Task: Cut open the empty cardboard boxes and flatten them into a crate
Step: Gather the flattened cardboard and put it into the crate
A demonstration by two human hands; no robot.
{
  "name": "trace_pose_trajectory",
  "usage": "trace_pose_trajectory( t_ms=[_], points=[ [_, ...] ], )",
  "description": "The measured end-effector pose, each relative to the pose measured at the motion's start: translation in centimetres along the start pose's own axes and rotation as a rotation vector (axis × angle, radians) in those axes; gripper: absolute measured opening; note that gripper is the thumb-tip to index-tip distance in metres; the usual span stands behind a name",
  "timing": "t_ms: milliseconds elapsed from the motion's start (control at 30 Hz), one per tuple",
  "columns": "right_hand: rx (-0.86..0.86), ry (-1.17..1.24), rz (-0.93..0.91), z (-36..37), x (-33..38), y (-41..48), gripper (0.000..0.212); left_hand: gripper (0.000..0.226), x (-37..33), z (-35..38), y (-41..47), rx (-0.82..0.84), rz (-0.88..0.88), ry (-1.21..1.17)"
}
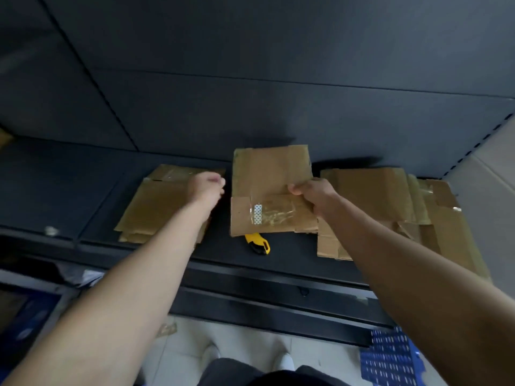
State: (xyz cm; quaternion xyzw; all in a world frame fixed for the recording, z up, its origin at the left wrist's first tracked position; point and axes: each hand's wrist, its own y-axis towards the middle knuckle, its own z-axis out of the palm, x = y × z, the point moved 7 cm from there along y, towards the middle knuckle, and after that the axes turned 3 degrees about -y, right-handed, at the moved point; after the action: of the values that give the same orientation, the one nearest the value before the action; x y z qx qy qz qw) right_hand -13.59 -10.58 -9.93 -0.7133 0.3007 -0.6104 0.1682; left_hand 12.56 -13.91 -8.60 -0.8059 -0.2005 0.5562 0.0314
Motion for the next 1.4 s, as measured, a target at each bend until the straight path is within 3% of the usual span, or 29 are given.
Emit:
trace_pose_trajectory(
  t_ms=[67,133,233,300,700,1033,1200,1400],
  points=[
    [-0.011,0.004,0.021,0.9,0.0,0.2,0.038,0.016,0.4,-5.4,1.1,-0.231,0.072,0.183],
    [-0.031,-0.031,0.032,1.9,0.2,0.3,0.036,0.026,2.1,-9.9,2.3,-0.339,-0.003,0.483],
    [-0.053,-0.043,0.034,3.9,0.3,0.3,0.035,0.073,6.0,-13.4,4.1,-0.221,-0.248,0.714],
    [-0.075,-0.049,0.038,5.2,0.1,0.4,0.037,0.090,8.0,-13.9,5.0,-0.109,-0.316,0.621],
    [-0.242,-0.151,0.033,8.3,-1.1,0.8,0.032,0.097,11.5,-13.6,8.2,0.247,-0.433,0.350],
    [-0.367,0.023,0.016,7.7,-1.0,-1.2,0.025,0.083,10.5,-15.4,9.9,0.144,-0.314,0.138],
    [-0.419,0.092,-0.038,7.3,-0.1,-2.2,0.027,0.060,10.0,-17.3,8.7,0.108,-0.281,0.071],
    [-0.316,0.076,-0.122,8.5,2.1,-3.8,0.039,0.055,8.6,-20.0,4.2,-0.026,-0.239,-0.066]
  ],
)
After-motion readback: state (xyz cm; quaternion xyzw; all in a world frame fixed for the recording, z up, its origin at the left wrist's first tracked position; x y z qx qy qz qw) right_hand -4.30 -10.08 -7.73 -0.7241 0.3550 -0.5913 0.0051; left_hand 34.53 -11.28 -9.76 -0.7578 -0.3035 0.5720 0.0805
